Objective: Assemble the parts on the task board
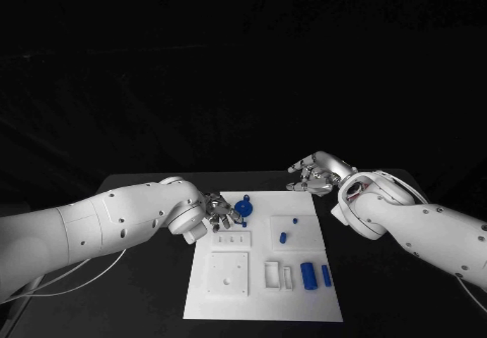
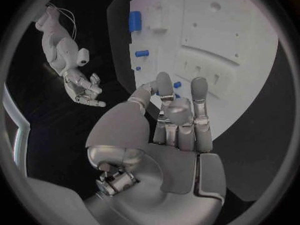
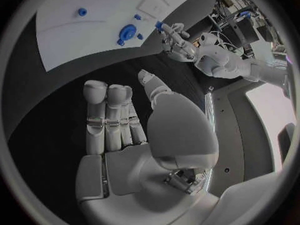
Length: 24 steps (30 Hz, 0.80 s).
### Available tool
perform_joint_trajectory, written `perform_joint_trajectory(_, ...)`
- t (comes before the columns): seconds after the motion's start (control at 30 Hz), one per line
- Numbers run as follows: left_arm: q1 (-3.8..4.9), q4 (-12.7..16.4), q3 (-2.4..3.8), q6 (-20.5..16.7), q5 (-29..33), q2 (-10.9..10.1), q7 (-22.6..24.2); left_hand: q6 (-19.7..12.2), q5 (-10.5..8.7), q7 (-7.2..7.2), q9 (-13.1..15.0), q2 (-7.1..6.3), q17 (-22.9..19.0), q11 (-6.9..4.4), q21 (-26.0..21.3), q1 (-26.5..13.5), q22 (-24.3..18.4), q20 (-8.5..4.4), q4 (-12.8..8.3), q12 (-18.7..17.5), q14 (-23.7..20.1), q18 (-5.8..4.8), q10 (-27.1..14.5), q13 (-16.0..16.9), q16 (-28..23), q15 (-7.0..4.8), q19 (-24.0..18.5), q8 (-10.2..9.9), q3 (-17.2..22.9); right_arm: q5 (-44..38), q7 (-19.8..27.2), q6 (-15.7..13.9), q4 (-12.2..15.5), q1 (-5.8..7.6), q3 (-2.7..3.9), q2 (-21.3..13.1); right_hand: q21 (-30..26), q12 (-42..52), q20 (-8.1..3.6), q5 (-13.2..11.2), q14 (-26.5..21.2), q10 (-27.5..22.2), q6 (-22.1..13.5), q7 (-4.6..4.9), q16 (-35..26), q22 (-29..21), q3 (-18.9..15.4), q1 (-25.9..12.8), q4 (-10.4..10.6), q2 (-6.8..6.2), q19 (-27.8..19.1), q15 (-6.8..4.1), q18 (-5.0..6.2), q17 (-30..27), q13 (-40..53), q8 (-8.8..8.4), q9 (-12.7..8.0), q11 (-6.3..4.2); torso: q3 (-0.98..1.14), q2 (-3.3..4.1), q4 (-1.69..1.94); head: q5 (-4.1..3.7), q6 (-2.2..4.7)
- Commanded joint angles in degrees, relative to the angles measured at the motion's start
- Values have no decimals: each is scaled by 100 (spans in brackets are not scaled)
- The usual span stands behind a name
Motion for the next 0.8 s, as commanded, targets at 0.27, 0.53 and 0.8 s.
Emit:
perform_joint_trajectory(0.27,-125,-54,-46,106,-650,106,-53,1115,-14,-597,3864,111,180,-47,-110,23,181,25,39,119,49,-17,291,4,164,25,88,31,-5,138,125,-120,-45,4,47,75,-52,31,4,156,-21,-35,64,13,21,399,74,-84,0,20,58,-9,67,-19,-25,-6,6,-2,-1,14,-8,13,-114)
perform_joint_trajectory(0.53,-225,-88,-75,26,-1005,112,-78,1135,0,-607,3973,121,272,-51,-195,2,328,45,10,180,50,0,291,-23,255,32,122,29,5,140,128,-110,-46,5,62,77,-63,33,0,234,-21,-34,71,11,23,400,107,-104,-20,10,63,-12,64,-27,-41,-7,6,-5,-3,11,-6,1,-179)
perform_joint_trajectory(0.8,-291,-96,-87,-52,-1165,80,-112,1144,27,-610,4016,128,302,-52,-284,-25,464,54,-23,220,50,4,291,-40,299,35,156,28,24,141,121,-95,-36,5,69,64,-66,35,-2,280,-22,-37,80,10,26,401,127,-119,-34,4,66,-13,62,-32,-51,-6,6,-7,-2,3,1,10,-225)
